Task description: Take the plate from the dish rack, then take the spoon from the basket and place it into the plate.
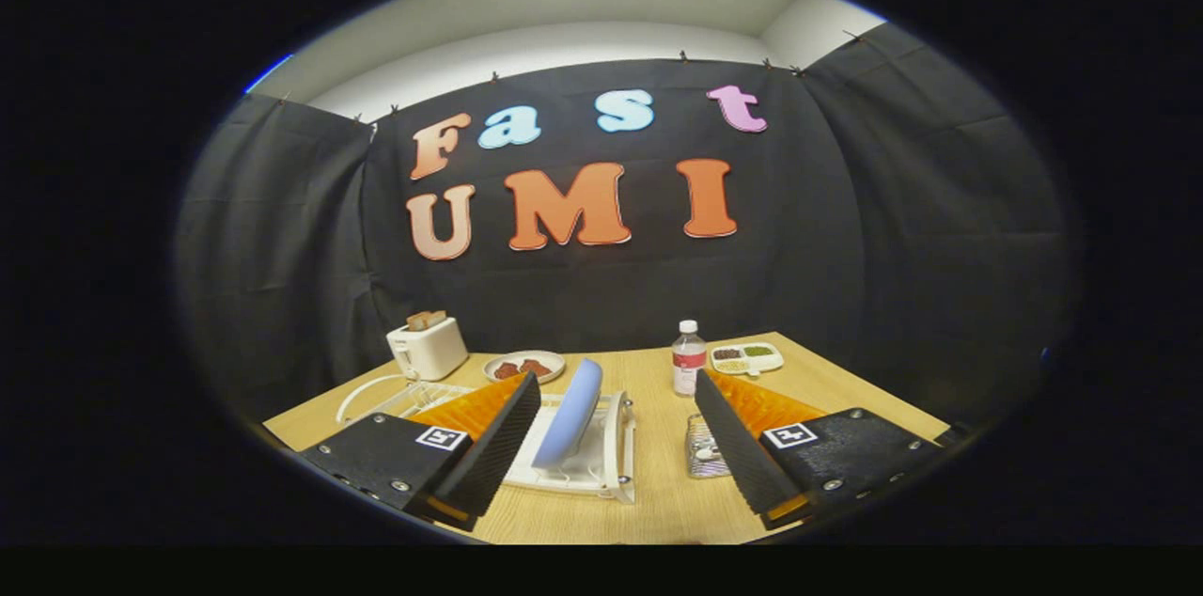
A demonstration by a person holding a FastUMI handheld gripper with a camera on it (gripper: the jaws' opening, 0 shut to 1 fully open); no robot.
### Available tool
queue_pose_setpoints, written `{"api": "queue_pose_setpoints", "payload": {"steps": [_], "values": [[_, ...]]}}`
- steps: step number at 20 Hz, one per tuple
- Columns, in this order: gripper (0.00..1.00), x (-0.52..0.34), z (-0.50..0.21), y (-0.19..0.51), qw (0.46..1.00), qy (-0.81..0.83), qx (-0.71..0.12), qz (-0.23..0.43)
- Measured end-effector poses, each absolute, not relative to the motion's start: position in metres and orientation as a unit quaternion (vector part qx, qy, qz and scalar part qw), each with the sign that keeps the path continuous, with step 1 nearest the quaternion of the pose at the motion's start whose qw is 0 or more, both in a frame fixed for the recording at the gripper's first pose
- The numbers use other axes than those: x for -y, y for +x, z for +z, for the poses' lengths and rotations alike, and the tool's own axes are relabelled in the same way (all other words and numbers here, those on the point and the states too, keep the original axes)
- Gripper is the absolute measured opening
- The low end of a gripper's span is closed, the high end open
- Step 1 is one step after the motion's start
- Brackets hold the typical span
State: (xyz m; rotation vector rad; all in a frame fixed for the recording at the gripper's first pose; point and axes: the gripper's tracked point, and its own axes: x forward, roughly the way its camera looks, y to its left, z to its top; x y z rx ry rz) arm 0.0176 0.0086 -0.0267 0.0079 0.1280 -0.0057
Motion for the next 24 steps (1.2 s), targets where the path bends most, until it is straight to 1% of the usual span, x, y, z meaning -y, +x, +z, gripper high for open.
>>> {"api": "queue_pose_setpoints", "payload": {"steps": [6, 12, 19, 23, 24], "values": [[0.98, -0.019, -0.042, 0.034, 0.993, 0.034, -0.109, 0.007], [0.98, -0.038, -0.060, 0.068, 0.984, 0.061, -0.168, 0.017], [0.98, -0.050, -0.097, 0.112, 0.967, 0.087, -0.241, 0.007], [0.96, -0.047, -0.121, 0.126, 0.955, 0.107, -0.276, -0.016], [0.92, -0.049, -0.126, 0.128, 0.952, 0.113, -0.284, -0.019]]}}
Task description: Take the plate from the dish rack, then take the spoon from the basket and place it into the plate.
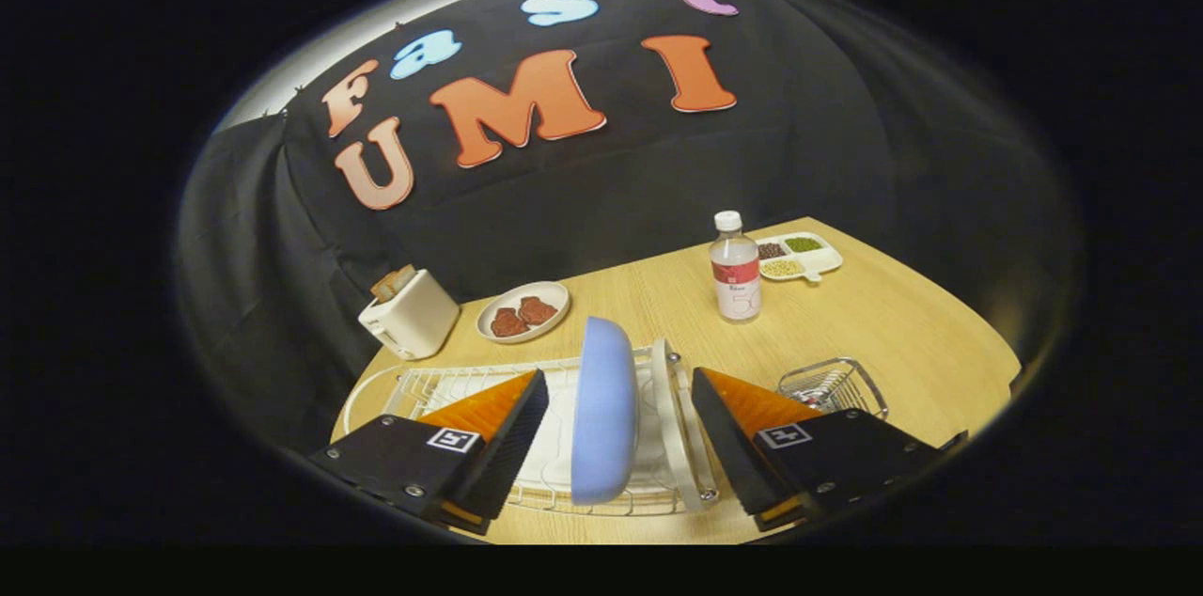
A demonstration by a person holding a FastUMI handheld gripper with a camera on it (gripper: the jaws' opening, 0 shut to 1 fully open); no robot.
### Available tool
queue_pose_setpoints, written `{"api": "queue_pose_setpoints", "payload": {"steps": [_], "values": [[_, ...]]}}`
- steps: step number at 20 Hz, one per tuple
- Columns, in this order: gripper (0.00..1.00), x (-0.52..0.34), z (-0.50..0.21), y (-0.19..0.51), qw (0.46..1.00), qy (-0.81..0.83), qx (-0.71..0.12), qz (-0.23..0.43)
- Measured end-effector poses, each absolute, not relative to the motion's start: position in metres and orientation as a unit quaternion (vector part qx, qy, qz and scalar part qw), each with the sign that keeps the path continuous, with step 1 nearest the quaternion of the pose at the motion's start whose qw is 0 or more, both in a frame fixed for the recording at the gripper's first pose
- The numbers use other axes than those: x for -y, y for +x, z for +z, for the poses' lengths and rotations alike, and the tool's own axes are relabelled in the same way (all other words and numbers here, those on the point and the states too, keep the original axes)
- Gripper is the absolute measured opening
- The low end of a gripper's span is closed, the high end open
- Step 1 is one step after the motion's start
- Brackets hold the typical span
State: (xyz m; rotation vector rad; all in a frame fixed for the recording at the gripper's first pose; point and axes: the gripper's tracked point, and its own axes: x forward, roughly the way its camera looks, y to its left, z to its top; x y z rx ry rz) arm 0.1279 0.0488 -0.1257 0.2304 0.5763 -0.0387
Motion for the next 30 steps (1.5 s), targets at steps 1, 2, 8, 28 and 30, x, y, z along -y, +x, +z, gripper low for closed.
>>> {"api": "queue_pose_setpoints", "payload": {"steps": [1, 2, 8, 28, 30], "values": [[0.88, -0.051, -0.129, 0.129, 0.951, 0.114, -0.288, -0.019], [0.82, -0.054, -0.133, 0.129, 0.950, 0.110, -0.292, -0.017], [0.39, -0.050, -0.144, 0.131, 0.943, 0.098, -0.315, -0.053], [0.20, -0.042, -0.096, 0.144, 0.948, -0.130, -0.248, -0.153], [0.20, -0.044, -0.084, 0.148, 0.949, -0.150, -0.229, -0.157]]}}
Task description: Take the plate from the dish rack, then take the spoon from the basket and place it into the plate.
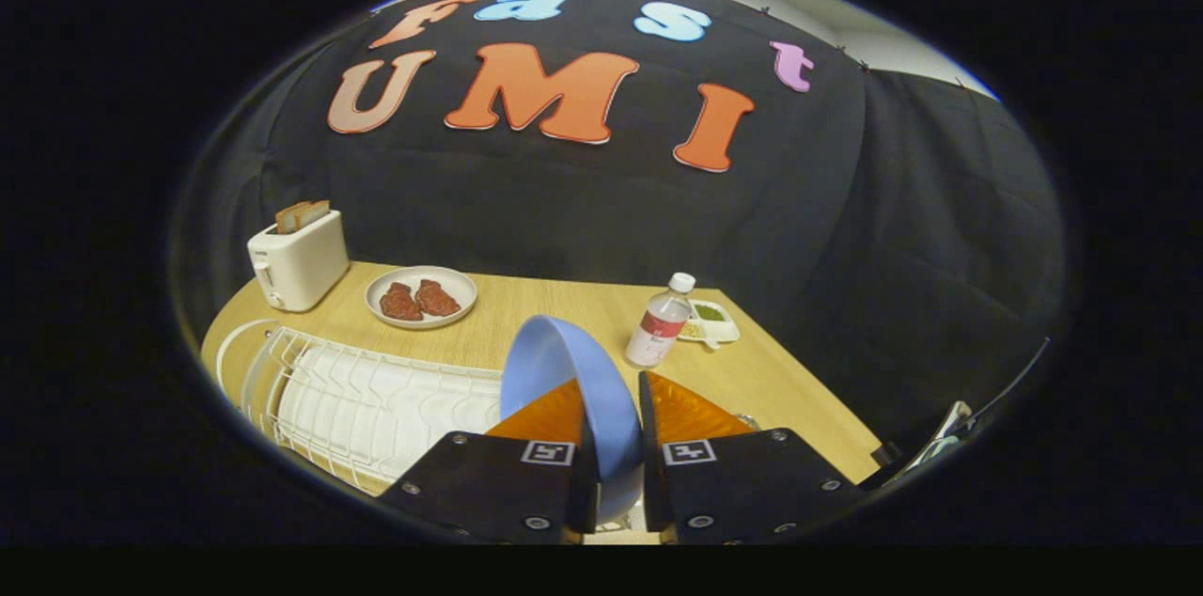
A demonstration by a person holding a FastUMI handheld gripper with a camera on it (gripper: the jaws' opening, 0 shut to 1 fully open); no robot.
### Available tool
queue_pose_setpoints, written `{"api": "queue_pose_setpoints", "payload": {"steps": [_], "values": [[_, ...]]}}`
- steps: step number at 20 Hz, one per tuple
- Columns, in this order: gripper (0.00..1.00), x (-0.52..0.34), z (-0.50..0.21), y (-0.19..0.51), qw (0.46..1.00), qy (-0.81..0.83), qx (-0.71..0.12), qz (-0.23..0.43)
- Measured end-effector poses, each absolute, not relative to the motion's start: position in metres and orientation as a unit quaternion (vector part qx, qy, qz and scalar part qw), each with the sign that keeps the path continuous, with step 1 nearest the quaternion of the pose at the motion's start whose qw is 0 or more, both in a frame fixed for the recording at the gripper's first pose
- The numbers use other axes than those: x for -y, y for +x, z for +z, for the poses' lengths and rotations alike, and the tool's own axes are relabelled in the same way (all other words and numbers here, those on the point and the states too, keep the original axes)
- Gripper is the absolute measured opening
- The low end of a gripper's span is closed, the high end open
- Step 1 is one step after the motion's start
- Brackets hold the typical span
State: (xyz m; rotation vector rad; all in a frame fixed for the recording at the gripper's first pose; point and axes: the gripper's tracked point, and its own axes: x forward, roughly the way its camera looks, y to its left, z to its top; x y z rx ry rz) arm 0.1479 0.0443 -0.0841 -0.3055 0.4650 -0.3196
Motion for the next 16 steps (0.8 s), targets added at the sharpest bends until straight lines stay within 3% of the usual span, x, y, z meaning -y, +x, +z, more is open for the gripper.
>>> {"api": "queue_pose_setpoints", "payload": {"steps": [7, 16], "values": [[0.17, -0.068, -0.070, 0.128, 0.963, -0.099, -0.225, -0.114], [0.17, -0.106, -0.098, 0.038, 0.962, 0.048, -0.268, -0.004]]}}
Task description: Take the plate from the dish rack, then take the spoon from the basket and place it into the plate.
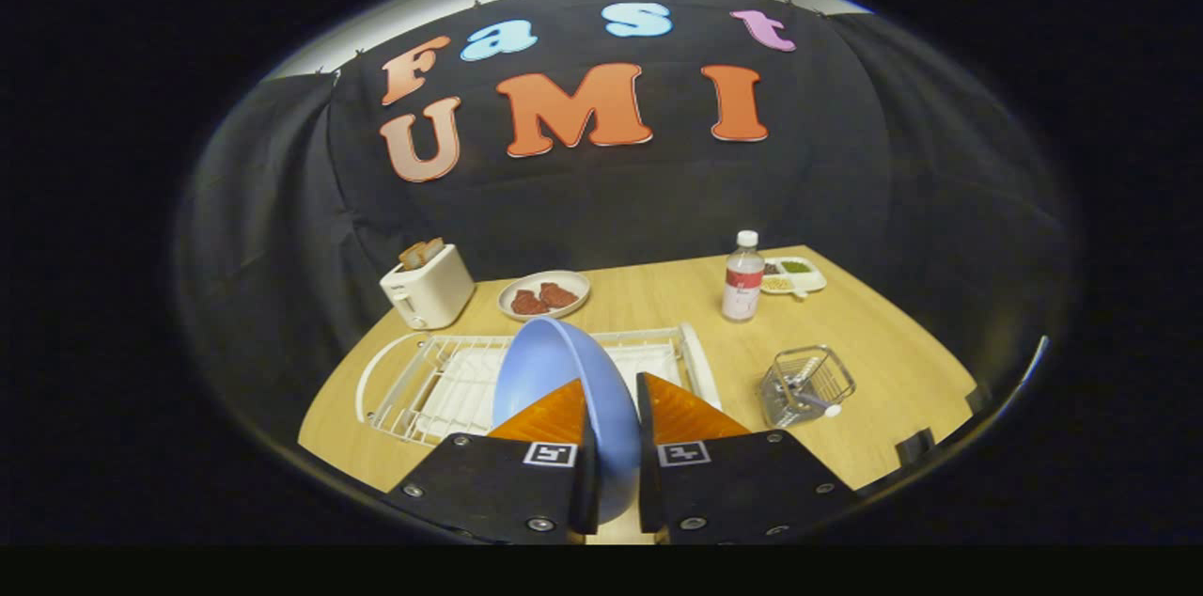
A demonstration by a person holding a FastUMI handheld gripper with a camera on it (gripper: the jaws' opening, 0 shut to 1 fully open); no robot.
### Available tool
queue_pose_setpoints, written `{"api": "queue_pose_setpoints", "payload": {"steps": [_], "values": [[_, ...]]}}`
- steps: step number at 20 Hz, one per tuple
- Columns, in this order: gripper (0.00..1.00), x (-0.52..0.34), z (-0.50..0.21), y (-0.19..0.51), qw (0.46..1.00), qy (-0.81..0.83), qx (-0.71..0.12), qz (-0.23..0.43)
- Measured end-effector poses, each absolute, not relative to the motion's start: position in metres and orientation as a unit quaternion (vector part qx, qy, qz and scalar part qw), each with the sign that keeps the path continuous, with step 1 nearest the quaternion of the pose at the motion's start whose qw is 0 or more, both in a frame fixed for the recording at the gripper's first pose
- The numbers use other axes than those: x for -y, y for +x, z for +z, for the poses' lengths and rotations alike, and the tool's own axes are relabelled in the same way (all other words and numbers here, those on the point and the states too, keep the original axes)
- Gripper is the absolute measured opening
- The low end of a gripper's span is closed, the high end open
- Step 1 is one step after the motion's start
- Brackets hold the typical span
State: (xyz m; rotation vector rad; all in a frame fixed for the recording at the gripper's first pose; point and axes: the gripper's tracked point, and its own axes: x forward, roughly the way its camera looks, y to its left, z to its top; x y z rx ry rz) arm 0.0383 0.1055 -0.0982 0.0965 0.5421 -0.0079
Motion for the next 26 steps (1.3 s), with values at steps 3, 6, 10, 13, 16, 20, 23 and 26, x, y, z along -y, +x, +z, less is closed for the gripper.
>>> {"api": "queue_pose_setpoints", "payload": {"steps": [3, 6, 10, 13, 16, 20, 23, 26], "values": [[0.17, -0.112, -0.118, 0.008, 0.956, 0.092, -0.279, 0.019], [0.17, -0.111, -0.141, -0.021, 0.945, 0.141, -0.293, 0.027], [0.17, -0.107, -0.170, -0.051, 0.932, 0.195, -0.304, 0.029], [0.17, -0.103, -0.193, -0.067, 0.922, 0.233, -0.309, 0.022], [0.17, -0.099, -0.213, -0.070, 0.914, 0.257, -0.315, 0.011], [0.17, -0.102, -0.239, -0.074, 0.902, 0.284, -0.326, 0.010], [0.17, -0.108, -0.256, -0.075, 0.892, 0.301, -0.337, 0.012], [0.17, -0.115, -0.268, -0.078, 0.880, 0.316, -0.355, 0.015]]}}
